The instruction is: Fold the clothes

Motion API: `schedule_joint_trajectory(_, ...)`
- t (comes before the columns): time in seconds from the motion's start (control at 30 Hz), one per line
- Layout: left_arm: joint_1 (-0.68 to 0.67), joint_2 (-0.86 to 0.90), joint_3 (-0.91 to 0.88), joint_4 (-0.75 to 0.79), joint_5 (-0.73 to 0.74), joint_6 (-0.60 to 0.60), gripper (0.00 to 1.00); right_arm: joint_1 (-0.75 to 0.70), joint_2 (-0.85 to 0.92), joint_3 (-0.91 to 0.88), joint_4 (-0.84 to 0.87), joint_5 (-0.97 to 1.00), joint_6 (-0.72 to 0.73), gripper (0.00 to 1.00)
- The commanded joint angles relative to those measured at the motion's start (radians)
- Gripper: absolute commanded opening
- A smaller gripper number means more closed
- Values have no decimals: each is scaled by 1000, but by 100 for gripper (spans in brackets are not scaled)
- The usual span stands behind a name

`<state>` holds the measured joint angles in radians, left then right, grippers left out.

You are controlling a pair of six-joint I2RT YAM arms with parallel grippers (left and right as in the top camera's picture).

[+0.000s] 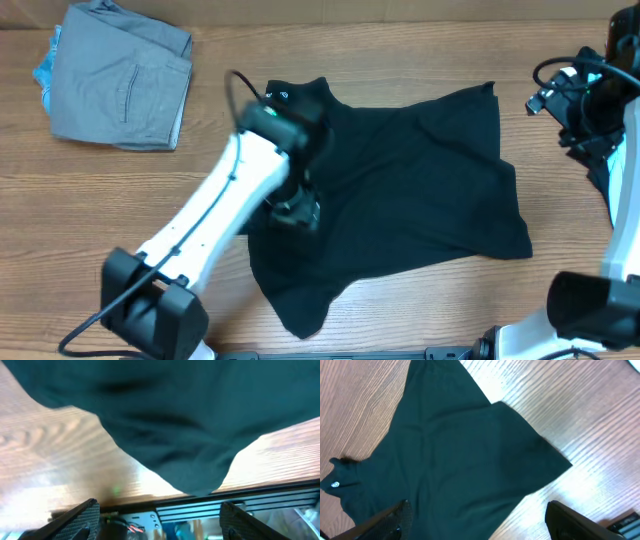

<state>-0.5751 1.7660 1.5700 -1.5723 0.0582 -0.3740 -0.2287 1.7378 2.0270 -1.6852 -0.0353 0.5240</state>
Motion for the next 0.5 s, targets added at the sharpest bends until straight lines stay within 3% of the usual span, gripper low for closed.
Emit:
schedule_joint_trajectory(0.0, -60, -60, -114, 34, -32, -119, 80, -2, -71, -40, -4, 19, 3, 89)
schedule_joint_trajectory(0.17, -174, -204, -266, 127, -20, -227, 85, -2, -142, -100, 19, 19, 2, 100)
schedule_joint_trajectory(0.27, -261, -272, -330, 171, 45, -296, 96, -2, -145, -140, 22, 19, -1, 100)
schedule_joint_trajectory(0.47, -410, -308, -462, 238, 85, -552, 99, -2, -145, -299, 110, 17, 0, 100)
